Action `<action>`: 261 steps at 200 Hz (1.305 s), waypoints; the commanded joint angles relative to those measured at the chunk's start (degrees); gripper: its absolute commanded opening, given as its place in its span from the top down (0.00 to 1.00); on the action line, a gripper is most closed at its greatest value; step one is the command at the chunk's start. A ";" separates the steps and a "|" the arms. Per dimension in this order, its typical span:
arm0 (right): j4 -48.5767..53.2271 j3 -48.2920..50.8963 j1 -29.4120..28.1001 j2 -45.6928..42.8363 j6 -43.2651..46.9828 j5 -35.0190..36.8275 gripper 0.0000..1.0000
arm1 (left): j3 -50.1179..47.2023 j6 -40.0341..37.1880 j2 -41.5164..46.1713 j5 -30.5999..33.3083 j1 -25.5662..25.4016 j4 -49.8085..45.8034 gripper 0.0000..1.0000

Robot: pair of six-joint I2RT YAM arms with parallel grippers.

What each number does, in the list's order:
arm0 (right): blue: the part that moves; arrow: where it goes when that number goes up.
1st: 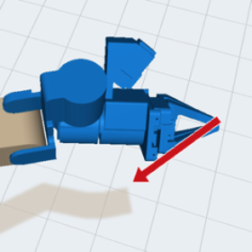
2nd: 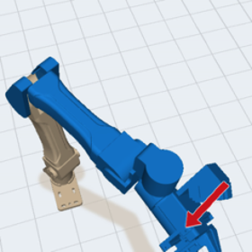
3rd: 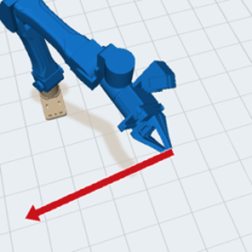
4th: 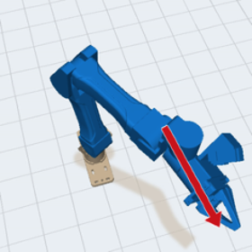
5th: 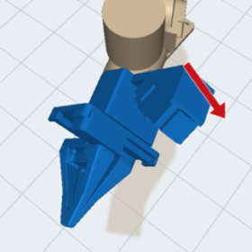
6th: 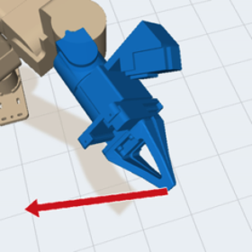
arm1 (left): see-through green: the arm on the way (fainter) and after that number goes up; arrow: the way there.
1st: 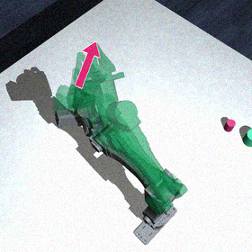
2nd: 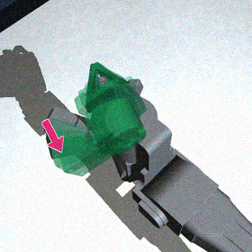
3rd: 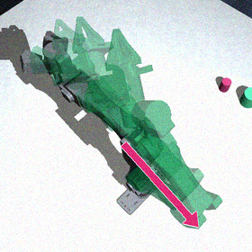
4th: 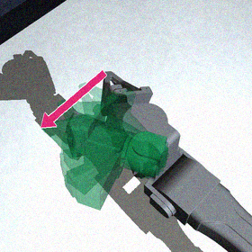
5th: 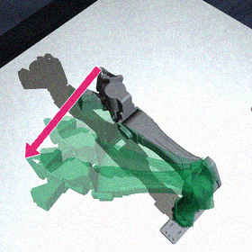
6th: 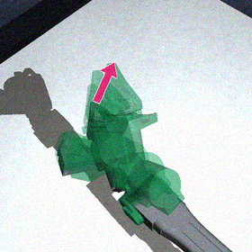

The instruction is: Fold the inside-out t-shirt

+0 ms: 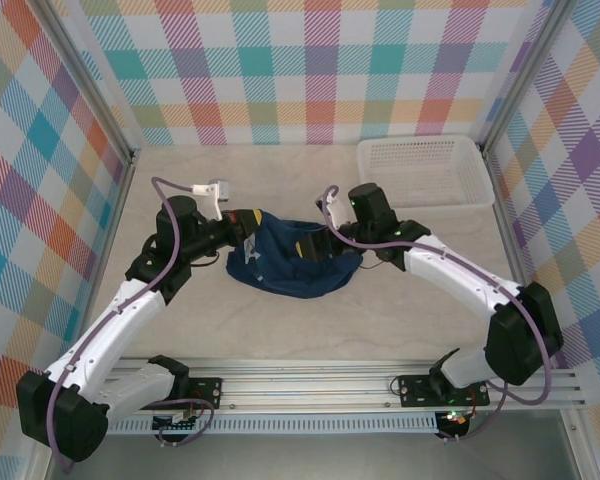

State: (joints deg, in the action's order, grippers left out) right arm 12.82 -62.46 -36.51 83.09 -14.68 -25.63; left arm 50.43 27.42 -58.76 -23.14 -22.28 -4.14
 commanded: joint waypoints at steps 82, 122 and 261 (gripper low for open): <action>2.71 -5.96 0.10 -0.70 6.35 7.93 1.00 | -1.61 -1.08 0.80 -5.42 -3.34 3.95 1.00; 9.93 -1.73 6.66 -11.45 12.12 8.35 1.00 | -2.69 -5.88 -2.24 -8.74 -14.65 5.13 1.00; 19.06 25.31 8.93 -25.34 -14.90 23.76 1.00 | 27.43 -20.06 -40.34 19.33 -22.09 -23.29 0.38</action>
State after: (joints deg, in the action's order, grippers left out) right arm 34.44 -38.00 -27.77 57.14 -26.87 -2.74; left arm 72.07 10.59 -91.13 -12.34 -44.84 -18.98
